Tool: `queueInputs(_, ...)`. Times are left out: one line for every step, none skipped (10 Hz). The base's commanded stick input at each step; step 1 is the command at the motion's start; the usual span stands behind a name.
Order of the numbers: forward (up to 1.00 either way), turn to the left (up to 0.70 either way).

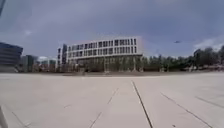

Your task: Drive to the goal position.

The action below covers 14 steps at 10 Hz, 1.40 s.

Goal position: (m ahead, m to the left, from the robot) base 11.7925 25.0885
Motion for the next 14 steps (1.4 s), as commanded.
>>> queueInputs(1.00, 0.39)
queueInputs(1.00, 0.39)
queueInputs(1.00, 0.39)
queueInputs(1.00, 0.39)
queueInputs(1.00, 0.39)
queueInputs(1.00, 0.39)
queueInputs(1.00, 0.39)
queueInputs(1.00, 0.39)
queueInputs(1.00, 0.38)
queueInputs(1.00, 0.40)
queueInputs(1.00, 0.40)
queueInputs(1.00, 0.40)
queueInputs(1.00, 0.40)
queueInputs(1.00, 0.40)
